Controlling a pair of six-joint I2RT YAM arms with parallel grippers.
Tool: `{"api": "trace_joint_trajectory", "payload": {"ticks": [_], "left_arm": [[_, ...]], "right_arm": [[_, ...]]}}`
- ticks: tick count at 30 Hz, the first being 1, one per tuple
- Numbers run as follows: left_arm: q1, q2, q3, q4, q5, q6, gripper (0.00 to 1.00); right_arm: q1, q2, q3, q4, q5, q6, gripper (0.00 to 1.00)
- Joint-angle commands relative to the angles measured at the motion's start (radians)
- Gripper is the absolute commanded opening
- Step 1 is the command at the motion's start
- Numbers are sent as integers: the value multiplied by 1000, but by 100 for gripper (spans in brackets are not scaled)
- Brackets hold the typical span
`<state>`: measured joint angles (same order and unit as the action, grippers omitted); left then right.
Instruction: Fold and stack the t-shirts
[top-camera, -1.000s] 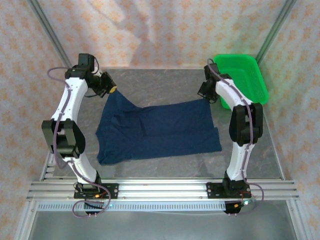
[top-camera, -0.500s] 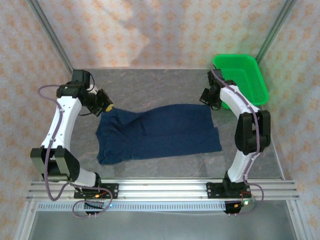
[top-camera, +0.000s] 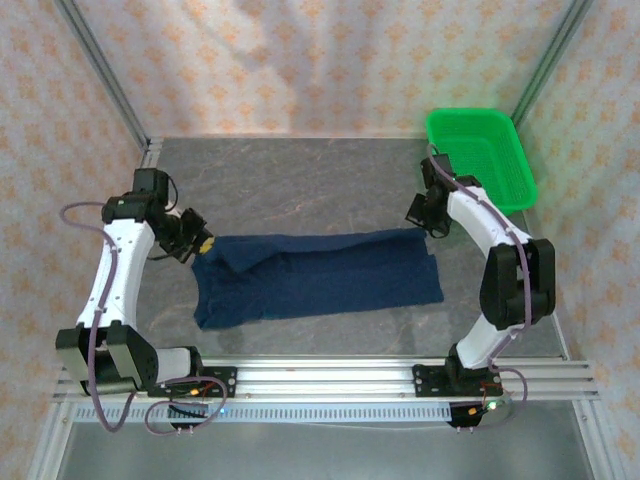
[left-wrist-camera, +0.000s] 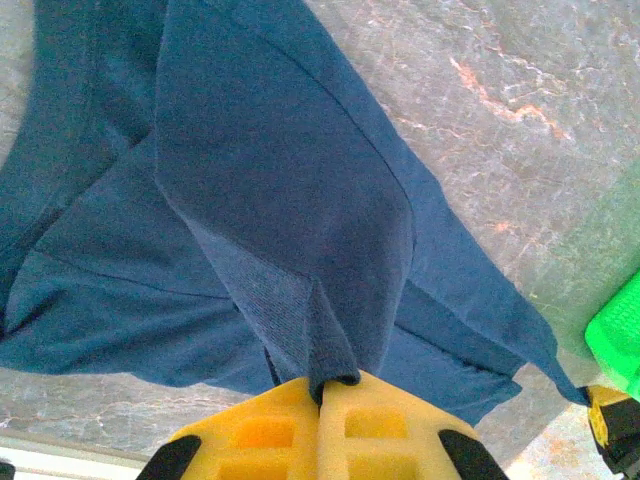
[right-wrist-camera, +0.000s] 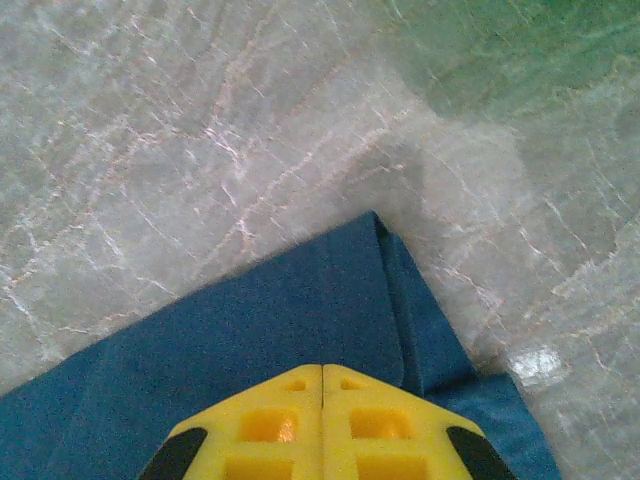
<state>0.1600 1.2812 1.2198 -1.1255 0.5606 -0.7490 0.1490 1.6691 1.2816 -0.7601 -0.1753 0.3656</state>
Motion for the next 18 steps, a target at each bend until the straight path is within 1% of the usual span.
{"api": "trace_joint_trajectory", "payload": {"ticks": [1,13,18], "left_arm": [[5,-33,-33,-60,-25,27,0],[7,-137,-110,-123,-12,11,0],[9,-186,-186,-120,-12,-9,0]], "right_arm": [[-9,-41,-28,-36,52,4,0],[-21,-13,-54,-41,75,16,0],[-27,-15,-83,-37,96,20,0]]}}
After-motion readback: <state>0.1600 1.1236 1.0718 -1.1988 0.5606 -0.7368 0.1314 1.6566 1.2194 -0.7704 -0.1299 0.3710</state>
